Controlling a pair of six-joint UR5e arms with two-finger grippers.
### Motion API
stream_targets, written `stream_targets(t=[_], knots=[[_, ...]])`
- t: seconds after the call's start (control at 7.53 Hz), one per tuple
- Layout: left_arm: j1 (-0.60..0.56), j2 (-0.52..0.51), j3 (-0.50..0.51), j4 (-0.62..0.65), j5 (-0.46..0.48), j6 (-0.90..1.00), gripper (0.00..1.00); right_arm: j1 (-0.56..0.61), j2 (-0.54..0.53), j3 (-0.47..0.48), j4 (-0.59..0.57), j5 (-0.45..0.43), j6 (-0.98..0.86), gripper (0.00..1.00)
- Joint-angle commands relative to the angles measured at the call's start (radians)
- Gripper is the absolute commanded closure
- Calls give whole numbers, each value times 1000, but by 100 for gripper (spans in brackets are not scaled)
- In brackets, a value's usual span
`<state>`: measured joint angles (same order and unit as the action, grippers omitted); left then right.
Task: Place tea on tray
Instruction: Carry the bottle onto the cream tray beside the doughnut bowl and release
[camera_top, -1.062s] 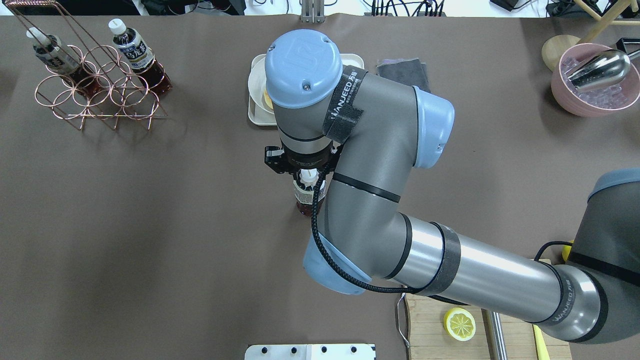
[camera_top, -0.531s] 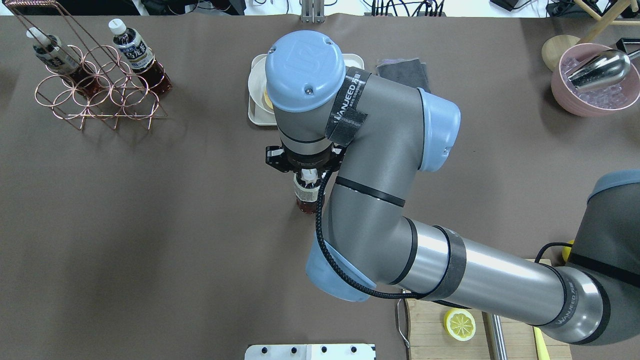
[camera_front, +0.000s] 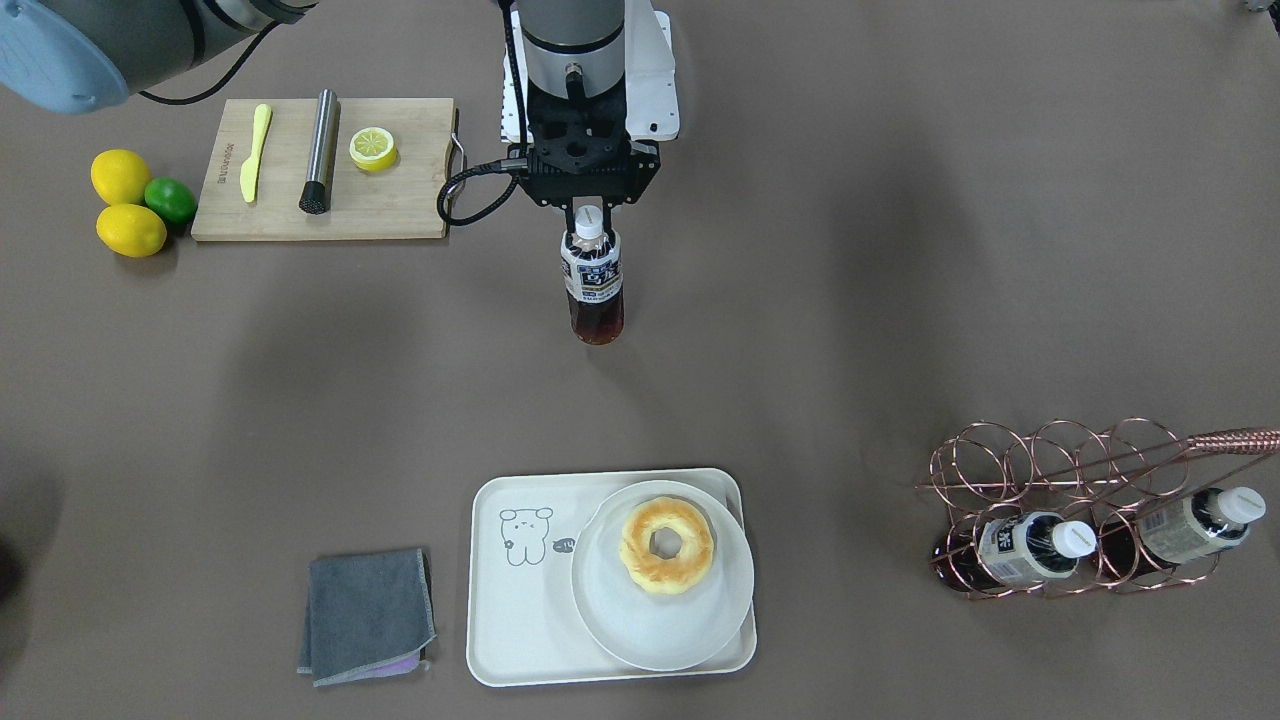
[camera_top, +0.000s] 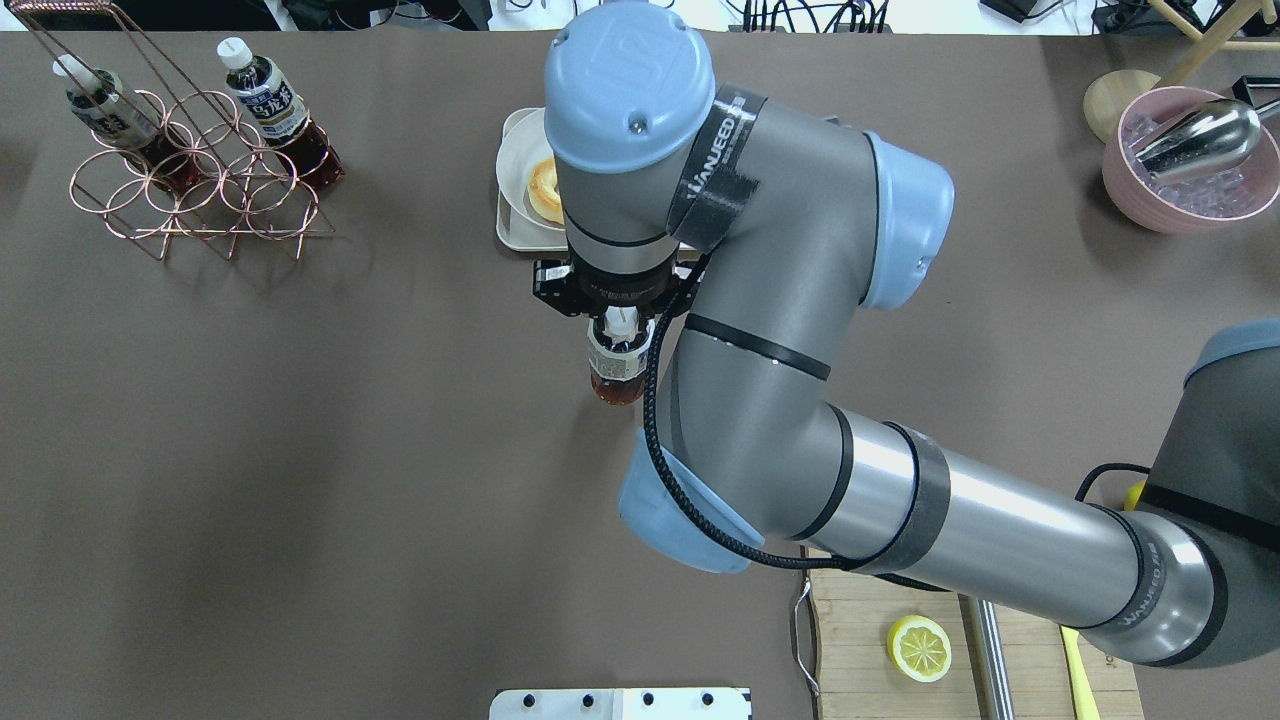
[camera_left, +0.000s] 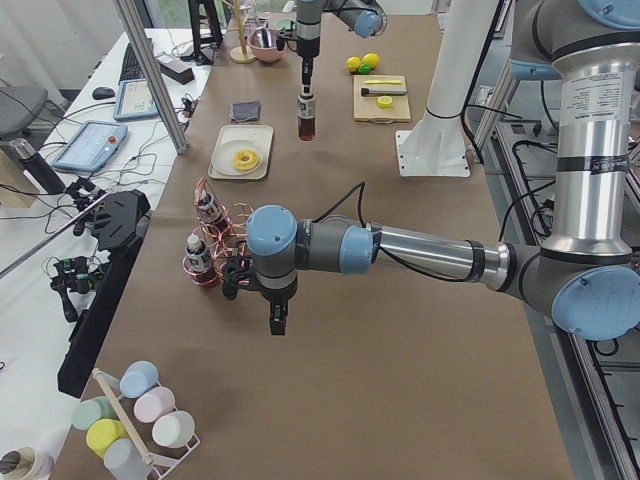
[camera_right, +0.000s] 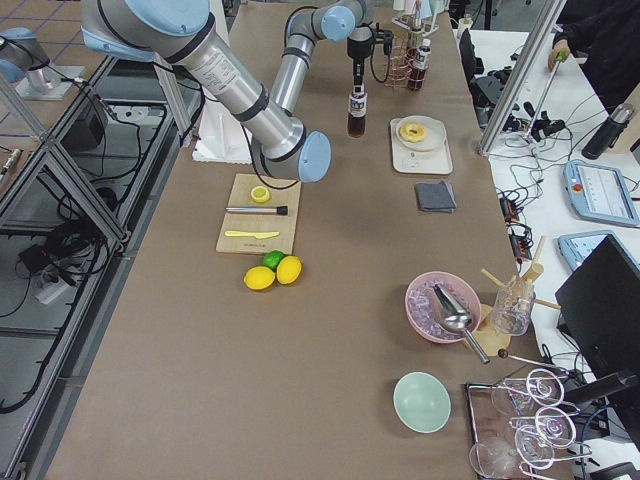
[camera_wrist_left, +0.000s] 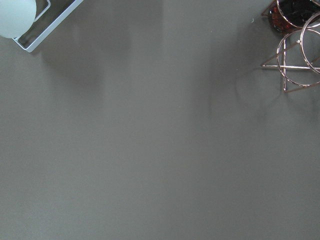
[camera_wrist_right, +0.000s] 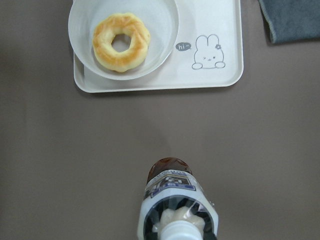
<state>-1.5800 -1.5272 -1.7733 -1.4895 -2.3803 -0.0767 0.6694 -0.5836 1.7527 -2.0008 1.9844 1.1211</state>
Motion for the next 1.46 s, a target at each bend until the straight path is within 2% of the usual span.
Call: stream_targets(t=[0.0, 0.27, 0.53, 0.66, 1.33], knots=[[1, -11, 2, 2, 1, -3, 2, 175, 62, -159, -4, 132, -131, 100], [3, -14, 2, 3, 0, -8, 2, 272, 114, -353, 23, 139, -272, 100], [3, -28, 20, 2, -2, -6, 2, 318, 148, -552, 193, 159, -285, 100], [3, -30, 20, 2, 0, -8, 2, 320, 148, -617, 273, 157, -285, 100], [3, -48, 44, 2, 0, -3, 2, 253, 162, -677, 345, 133, -252, 100]])
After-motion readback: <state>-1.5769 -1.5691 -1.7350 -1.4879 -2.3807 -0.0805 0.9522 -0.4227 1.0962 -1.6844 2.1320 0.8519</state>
